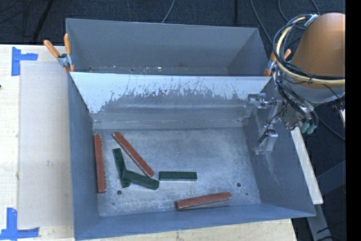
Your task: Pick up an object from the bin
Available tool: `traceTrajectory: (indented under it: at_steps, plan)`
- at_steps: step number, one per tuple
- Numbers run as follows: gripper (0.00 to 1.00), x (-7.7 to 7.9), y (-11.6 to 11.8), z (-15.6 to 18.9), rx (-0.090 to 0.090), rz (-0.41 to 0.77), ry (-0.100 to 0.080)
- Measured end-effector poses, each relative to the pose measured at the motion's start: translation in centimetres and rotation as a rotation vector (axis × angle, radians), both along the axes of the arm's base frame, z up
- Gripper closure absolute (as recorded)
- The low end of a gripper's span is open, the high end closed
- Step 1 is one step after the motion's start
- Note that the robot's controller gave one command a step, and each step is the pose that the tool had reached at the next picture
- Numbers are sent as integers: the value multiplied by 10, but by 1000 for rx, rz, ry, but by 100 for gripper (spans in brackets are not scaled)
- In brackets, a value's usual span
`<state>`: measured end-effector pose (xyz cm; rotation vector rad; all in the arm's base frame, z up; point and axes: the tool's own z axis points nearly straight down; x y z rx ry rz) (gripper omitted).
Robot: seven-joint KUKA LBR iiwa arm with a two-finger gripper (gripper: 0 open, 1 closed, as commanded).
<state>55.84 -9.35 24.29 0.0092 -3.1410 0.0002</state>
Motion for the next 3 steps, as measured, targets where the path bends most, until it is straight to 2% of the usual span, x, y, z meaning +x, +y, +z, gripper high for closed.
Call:
traceTrajectory:
  at_steps: [1,2,3]
  plan:
    - [0,4,13,-132,2,89,7]
    - [0,-14,62,-175,3,-52,5]
    - [0,-81,144,-167,2,51,-17]
